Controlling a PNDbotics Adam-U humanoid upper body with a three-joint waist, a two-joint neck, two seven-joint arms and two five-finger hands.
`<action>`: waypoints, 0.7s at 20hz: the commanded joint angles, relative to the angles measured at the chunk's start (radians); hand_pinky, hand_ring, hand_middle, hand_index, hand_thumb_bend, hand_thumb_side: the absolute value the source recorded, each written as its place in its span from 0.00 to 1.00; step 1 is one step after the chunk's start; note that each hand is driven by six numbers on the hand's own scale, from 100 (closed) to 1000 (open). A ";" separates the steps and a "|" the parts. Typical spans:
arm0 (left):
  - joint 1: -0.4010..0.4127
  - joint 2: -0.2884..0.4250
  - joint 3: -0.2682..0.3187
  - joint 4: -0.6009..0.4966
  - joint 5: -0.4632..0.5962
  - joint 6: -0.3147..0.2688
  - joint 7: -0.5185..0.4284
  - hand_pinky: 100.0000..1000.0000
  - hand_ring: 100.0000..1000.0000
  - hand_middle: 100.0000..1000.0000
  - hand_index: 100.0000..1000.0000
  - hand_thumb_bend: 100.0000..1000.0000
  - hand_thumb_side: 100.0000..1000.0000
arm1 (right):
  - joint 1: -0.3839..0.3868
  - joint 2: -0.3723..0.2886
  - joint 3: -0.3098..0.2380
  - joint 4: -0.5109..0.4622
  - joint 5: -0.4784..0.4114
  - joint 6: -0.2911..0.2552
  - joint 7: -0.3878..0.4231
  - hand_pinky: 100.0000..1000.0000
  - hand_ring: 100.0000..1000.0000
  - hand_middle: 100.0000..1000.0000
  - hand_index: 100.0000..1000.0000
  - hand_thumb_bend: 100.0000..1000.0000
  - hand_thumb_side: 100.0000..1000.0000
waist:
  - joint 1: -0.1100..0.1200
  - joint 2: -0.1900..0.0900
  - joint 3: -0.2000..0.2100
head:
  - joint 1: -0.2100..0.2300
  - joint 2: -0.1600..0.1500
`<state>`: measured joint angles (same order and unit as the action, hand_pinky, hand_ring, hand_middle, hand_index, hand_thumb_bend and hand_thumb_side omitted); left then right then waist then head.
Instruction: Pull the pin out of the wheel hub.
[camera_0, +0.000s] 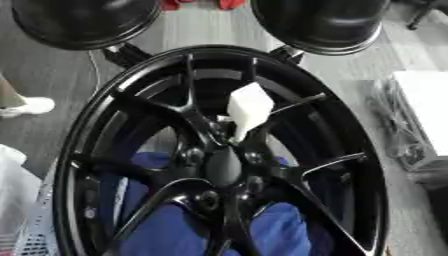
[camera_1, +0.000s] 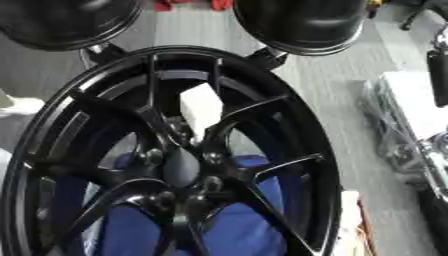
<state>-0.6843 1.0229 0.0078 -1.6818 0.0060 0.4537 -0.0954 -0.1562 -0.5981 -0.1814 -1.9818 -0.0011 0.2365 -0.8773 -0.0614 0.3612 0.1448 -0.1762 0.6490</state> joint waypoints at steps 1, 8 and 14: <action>0.002 0.041 0.031 0.084 -0.035 -0.024 0.031 0.48 0.16 0.11 0.36 0.00 0.13 | -0.004 -0.036 -0.016 -0.018 0.010 0.033 -0.030 0.45 0.59 0.66 0.51 0.00 0.46 | 0.003 -0.029 -0.003 | 0.002 -0.011; 0.026 0.013 0.017 0.280 -0.168 -0.068 0.042 0.51 0.23 0.18 0.42 0.00 0.09 | -0.012 -0.035 -0.017 -0.018 0.013 0.033 -0.030 0.45 0.59 0.66 0.51 0.00 0.46 | 0.001 -0.028 -0.015 | 0.001 -0.011; 0.041 -0.018 0.004 0.346 -0.179 -0.131 -0.046 0.80 0.73 0.73 0.77 0.00 0.07 | -0.015 -0.031 -0.017 -0.018 0.013 0.029 -0.030 0.45 0.59 0.66 0.51 0.00 0.44 | 0.000 -0.026 -0.023 | 0.000 -0.012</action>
<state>-0.6336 0.9779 0.0045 -1.3378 -0.1706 0.3363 -0.1218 -0.1662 -0.5982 -0.1851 -1.9818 0.0060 0.2362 -0.8775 -0.0653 0.3609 0.1228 -0.1761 0.6478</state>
